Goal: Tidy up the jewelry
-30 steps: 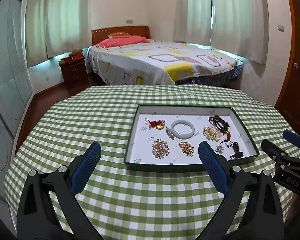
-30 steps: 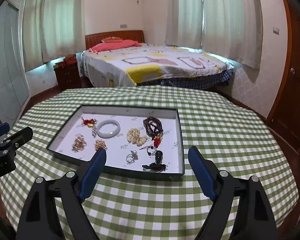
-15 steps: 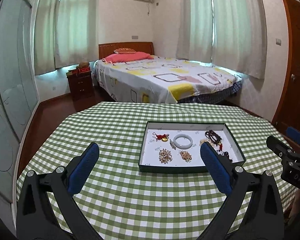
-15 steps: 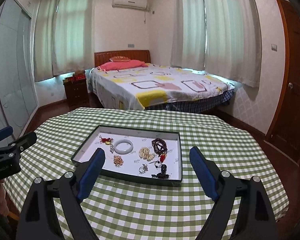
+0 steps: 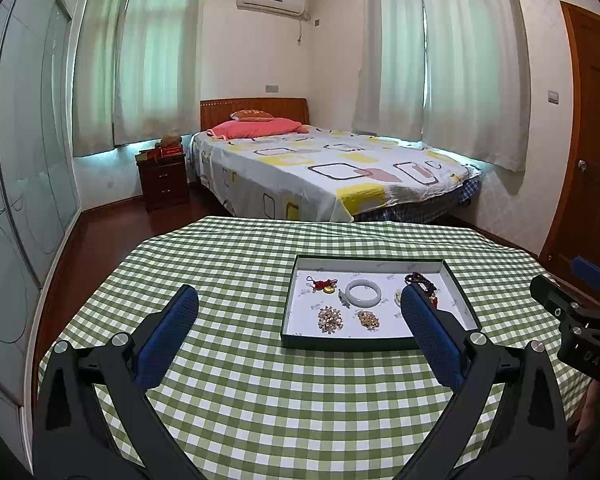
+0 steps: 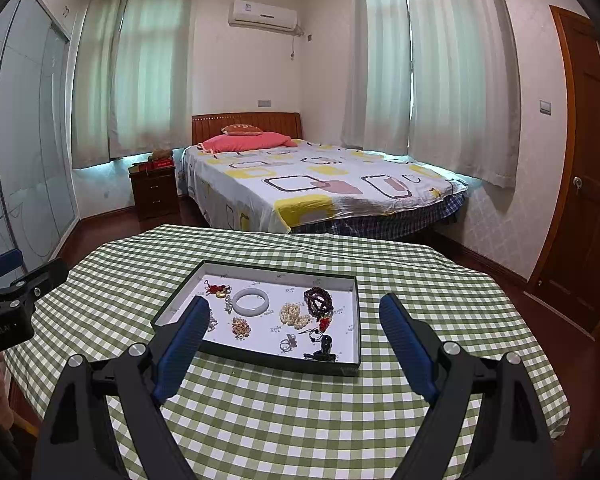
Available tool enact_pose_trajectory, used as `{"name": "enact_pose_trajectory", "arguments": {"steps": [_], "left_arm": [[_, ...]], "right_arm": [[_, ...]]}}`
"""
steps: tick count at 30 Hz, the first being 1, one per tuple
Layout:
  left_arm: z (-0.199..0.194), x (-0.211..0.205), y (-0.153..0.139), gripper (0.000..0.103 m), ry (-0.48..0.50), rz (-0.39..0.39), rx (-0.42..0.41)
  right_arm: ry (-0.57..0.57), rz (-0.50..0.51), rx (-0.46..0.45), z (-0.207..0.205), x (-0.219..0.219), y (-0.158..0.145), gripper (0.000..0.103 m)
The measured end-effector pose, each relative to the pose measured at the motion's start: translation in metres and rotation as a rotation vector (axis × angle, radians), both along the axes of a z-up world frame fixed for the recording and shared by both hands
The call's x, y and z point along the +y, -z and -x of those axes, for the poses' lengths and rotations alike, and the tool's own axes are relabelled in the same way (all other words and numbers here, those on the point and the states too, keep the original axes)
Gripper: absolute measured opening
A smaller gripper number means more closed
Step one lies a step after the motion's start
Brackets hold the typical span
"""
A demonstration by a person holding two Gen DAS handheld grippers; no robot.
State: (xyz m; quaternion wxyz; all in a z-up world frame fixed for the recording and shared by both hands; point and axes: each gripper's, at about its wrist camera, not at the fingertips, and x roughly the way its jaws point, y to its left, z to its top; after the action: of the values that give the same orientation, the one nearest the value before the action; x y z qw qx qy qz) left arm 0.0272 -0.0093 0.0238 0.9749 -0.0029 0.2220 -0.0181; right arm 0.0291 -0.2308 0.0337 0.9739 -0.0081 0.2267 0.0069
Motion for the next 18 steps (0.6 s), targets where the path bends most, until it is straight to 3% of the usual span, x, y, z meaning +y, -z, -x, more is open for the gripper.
{"name": "enact_pose_trajectory", "arguments": {"steps": [18], "left_arm": [[0.0031,0.0020,-0.0008,0.098,-0.004,0.007,-0.005]], "right_arm": [[0.001,0.002,-0.008,0.0021,0.0000,-0.0004,0.084]]}}
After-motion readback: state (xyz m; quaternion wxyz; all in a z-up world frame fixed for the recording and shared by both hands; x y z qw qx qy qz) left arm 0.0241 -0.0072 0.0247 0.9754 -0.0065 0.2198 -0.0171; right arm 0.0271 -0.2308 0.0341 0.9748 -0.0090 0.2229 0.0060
